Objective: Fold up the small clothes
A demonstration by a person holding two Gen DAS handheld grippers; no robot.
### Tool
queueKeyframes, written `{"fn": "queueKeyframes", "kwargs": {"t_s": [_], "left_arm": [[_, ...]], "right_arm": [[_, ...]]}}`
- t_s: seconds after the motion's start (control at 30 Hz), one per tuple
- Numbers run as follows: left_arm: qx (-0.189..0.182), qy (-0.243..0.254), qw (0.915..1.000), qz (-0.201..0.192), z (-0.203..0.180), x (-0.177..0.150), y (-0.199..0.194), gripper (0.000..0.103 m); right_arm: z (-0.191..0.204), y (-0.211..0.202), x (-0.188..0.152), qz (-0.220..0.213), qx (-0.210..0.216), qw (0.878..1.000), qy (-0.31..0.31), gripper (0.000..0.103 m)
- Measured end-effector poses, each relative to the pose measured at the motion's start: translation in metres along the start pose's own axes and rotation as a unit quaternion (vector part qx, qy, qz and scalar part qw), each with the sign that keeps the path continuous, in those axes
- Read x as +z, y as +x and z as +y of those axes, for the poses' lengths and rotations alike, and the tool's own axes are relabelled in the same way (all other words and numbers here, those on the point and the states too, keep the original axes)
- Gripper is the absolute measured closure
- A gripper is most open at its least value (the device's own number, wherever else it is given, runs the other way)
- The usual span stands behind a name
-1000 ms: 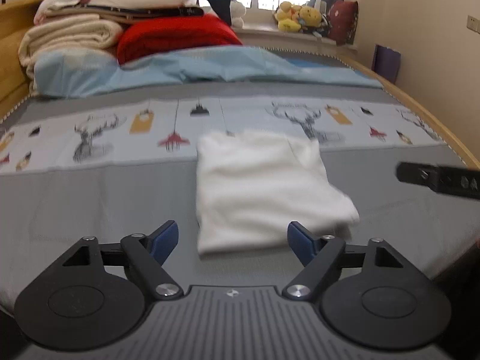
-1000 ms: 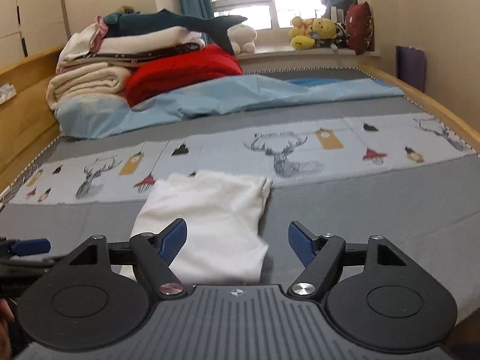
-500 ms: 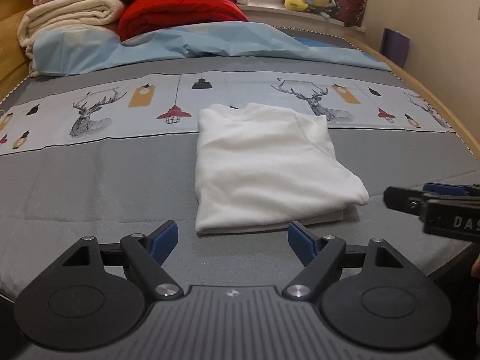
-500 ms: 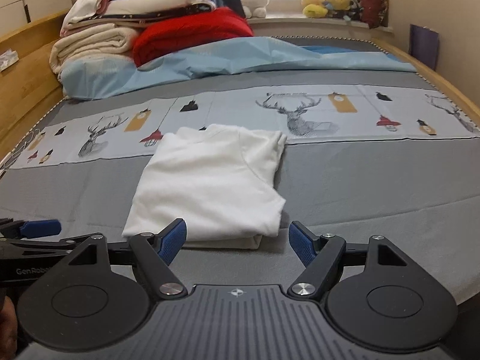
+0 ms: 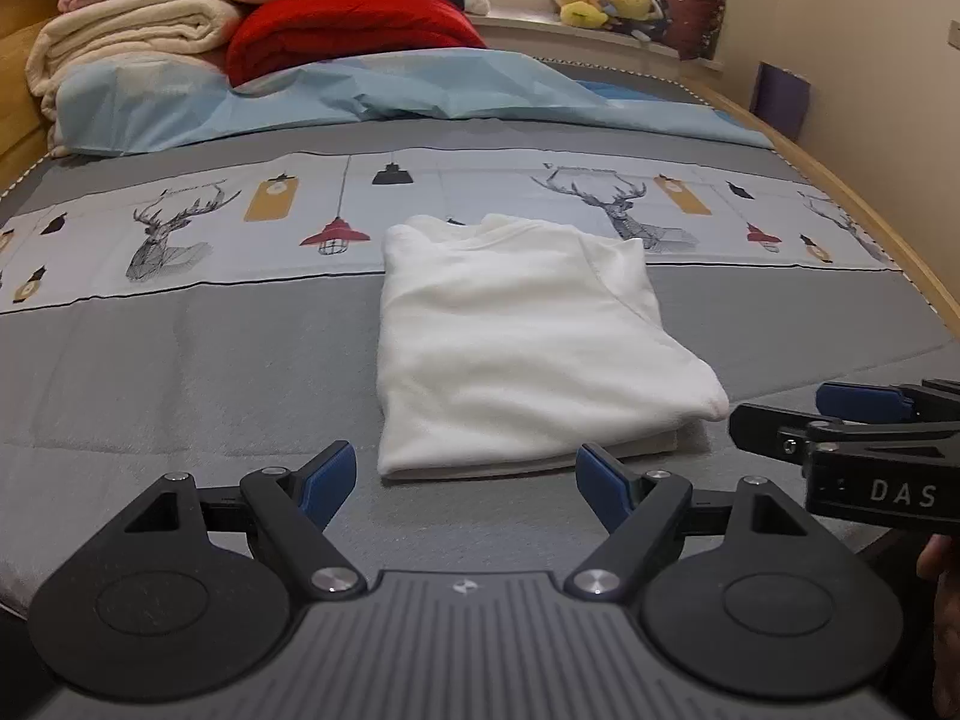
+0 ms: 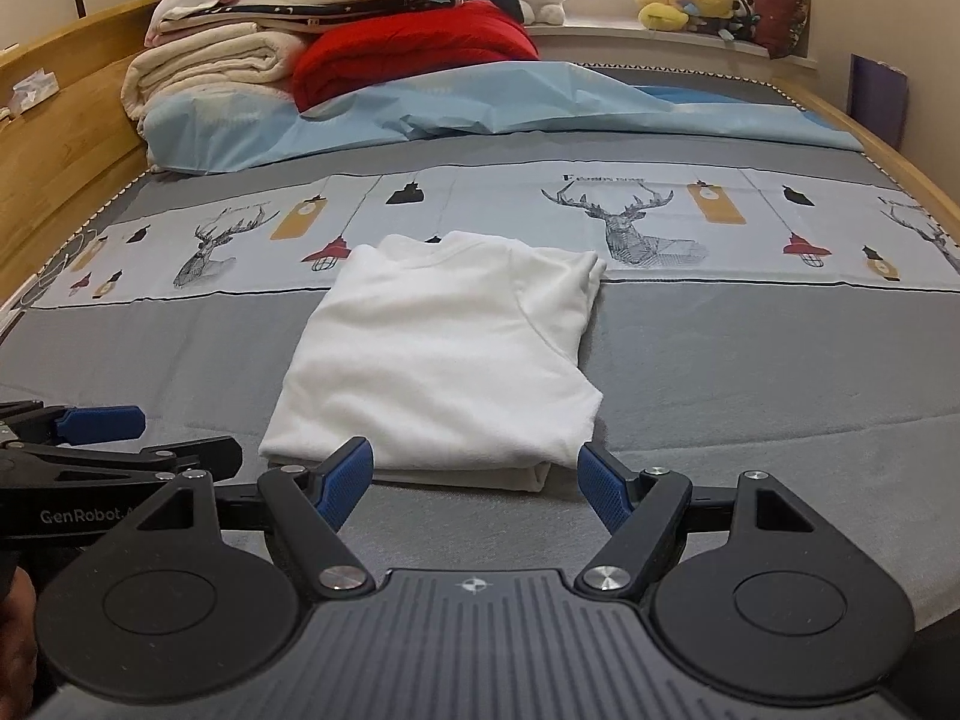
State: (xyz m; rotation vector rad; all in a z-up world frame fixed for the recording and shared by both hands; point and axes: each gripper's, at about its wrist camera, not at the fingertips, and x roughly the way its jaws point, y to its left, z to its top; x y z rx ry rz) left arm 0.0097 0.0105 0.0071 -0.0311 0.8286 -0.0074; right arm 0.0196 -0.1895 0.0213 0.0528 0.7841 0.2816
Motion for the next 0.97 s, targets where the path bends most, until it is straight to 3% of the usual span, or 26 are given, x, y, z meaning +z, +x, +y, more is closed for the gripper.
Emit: {"fn": "queueKeyframes", "kwargs": {"t_s": [0.97], "left_arm": [[-0.014, 0.012, 0.9998, -0.008, -0.0048, -0.0015, 0.0025, 0.019]], "right_arm": [[0.0046, 0.0039, -0.0014, 0.007, 0.007, 1.000, -0.015, 0.026]]}}
